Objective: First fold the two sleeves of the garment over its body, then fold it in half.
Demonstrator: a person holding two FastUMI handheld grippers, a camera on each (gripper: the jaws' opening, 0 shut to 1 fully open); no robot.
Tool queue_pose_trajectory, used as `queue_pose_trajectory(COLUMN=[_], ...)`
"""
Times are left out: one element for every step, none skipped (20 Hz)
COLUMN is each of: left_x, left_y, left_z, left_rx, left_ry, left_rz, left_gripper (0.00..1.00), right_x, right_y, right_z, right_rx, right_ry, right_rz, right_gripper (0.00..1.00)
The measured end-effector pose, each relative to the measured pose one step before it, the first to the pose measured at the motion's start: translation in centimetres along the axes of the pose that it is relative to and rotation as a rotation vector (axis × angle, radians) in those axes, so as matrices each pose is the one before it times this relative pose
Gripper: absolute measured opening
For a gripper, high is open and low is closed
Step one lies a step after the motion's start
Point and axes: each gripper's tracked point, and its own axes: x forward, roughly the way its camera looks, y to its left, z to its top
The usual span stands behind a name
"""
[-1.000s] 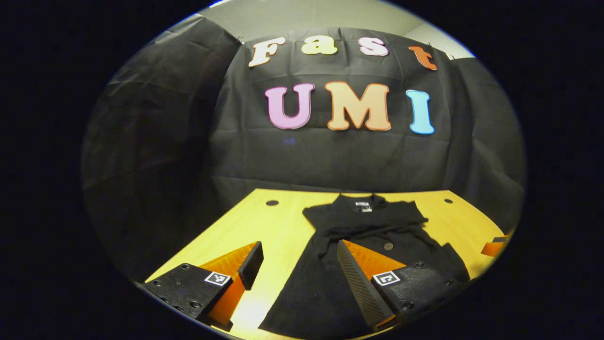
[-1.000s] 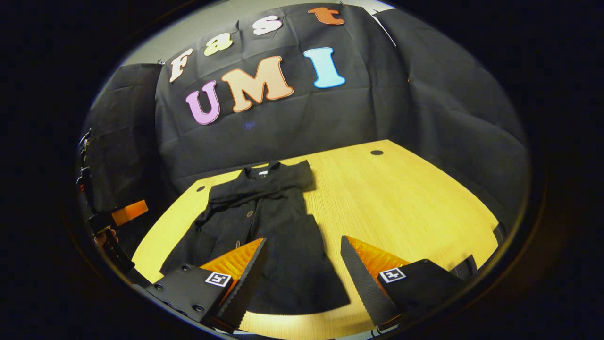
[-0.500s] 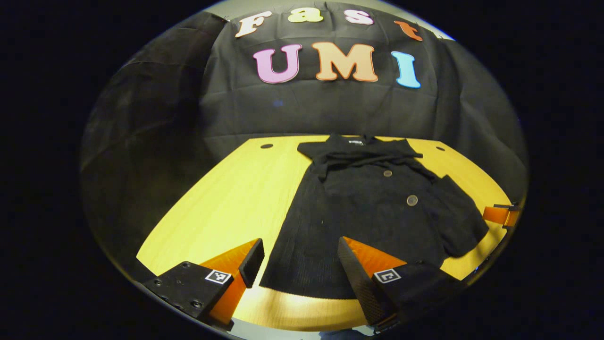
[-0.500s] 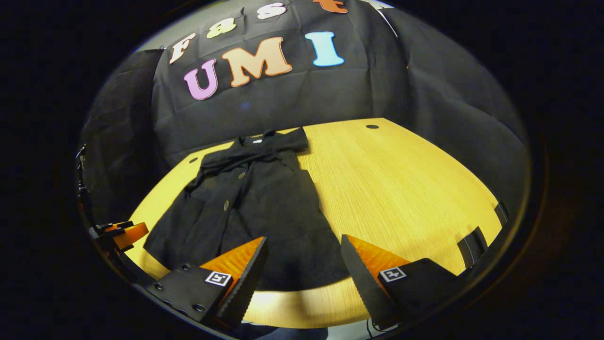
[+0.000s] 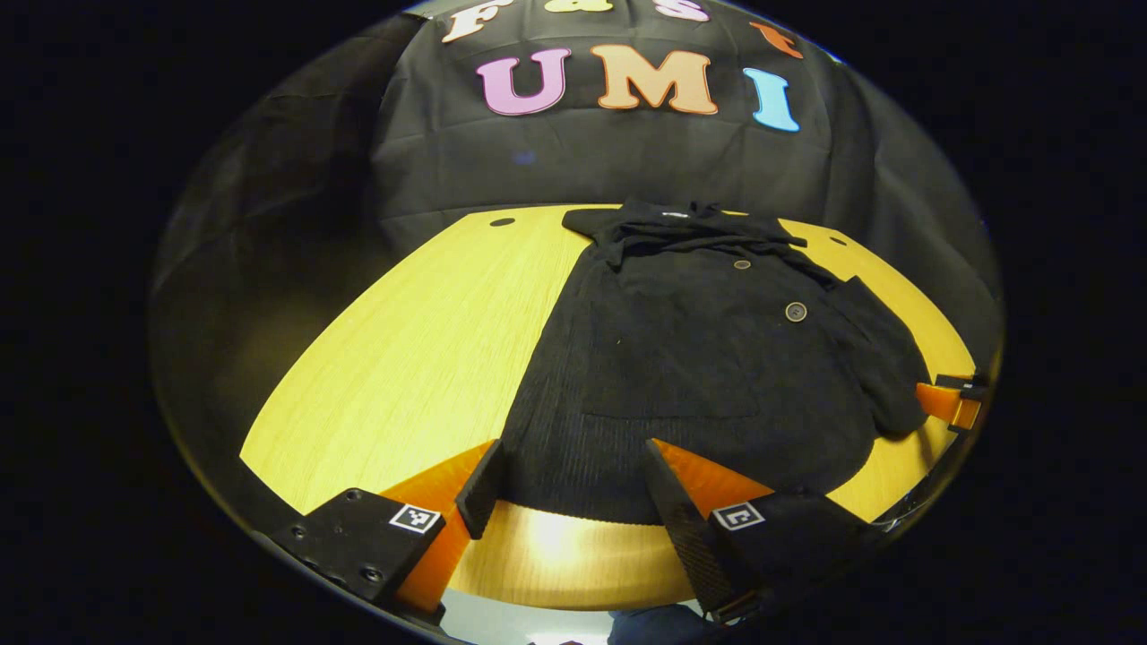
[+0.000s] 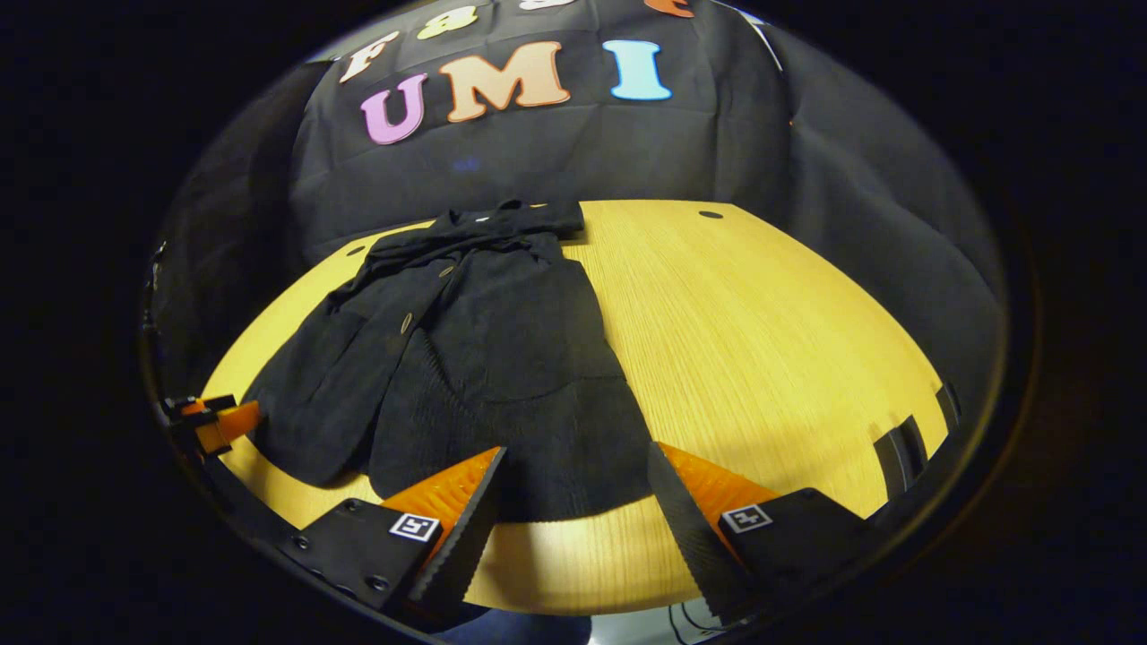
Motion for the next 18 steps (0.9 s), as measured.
queue_pose_trajectory(left_x=[0.069, 0.006, 0.031, -0.040, 0.218, 0.250, 0.157, 0.027, -0.267, 0.022, -0.220, -0.005, 0.177, -0.089, 0.092, -0.064, 0.072, 0.088], left_y=[-0.064, 0.023, 0.009, 0.058, 0.142, 0.079, -0.027, -0.121, -0.141, -0.336, -0.677, -0.407, -0.398, -0.367, -0.292, -0.238, -0.179, -0.014], left_z=[0.033, 0.044, -0.043, 0.020, 0.349, 0.024, -0.070, 0.023, 0.029, -0.135, -0.288, 0.017, 0.102, 0.025, 0.117, -0.091, -0.010, -0.035], left_rx=[0.00909, 0.00883, 0.00407, -0.00350, -0.01808, -0.01413, -0.00369, 0.00004, 0.00249, 0.00460, 0.01043, 0.01357, 0.01044, 0.00811, 0.00416, 0.00235, 0.00898, 0.02408], left_ry=[-0.00549, -0.00689, -0.00953, -0.01156, -0.00965, -0.00785, -0.00899, -0.00717, -0.00850, -0.00742, -0.00318, 0.00195, 0.00425, 0.00551, 0.00361, 0.00891, 0.01204, 0.01251], left_rz=[0.00059, 0.00352, 0.00665, 0.00913, 0.01297, 0.00969, 0.00415, -0.00555, -0.00220, -0.00927, -0.01035, -0.01302, -0.01546, -0.01408, -0.01102, -0.00558, -0.00465, 0.00319], left_gripper=[0.94, 0.95, 0.95, 0.94, 0.95, 0.95, 0.95, 0.95, 0.95, 0.92, 0.88, 0.76, 0.70, 0.58, 0.46, 0.30, 0.24, 0.14], right_x=[0.014, 0.043, 0.021, -0.076, -0.049, 0.056, -0.065, 0.057, 0.074, -0.034, 0.123, -0.031, -0.024, 0.071, -0.047, -0.127, 0.136, -0.307], right_y=[0.039, -0.144, -0.063, 0.059, 0.020, -0.011, -0.031, 0.093, 0.242, 0.386, 0.502, 0.179, 0.136, 0.233, 0.465, 0.216, 0.144, 0.247], right_z=[0.061, -0.183, 0.093, 0.080, 0.104, -0.078, 0.009, 0.056, 0.046, -0.160, -0.199, -0.046, 0.100, -0.008, 0.048, -0.078, 0.016, -0.100], right_rx=[-0.00862, 0.01362, 0.01343, 0.00606, 0.00208, -0.00338, -0.00346, 0.00029, -0.00095, -0.00619, -0.00757, -0.01253, -0.01710, -0.00664, 0.00107, -0.00312, -0.00486, 0.00019], right_ry=[-0.00532, 0.00107, -0.00292, -0.00279, -0.00445, -0.00347, -0.00280, -0.00075, 0.00373, 0.00180, 0.00246, 0.00340, 0.00424, 0.00291, 0.00762, 0.00358, 0.00686, 0.01667], right_rz=[-0.00371, -0.00282, -0.00109, -0.00158, -0.00356, -0.00158, -0.00007, 0.00607, 0.00840, 0.01082, 0.01288, 0.00724, 0.01309, 0.01365, 0.01477, 0.00174, 0.01398, 0.00634], right_gripper=[0.98, 0.98, 0.98, 0.98, 0.98, 0.99, 0.99, 0.99, 0.92, 0.87, 0.87, 0.67, 0.64, 0.53, 0.43, 0.35, 0.28, 0.21])
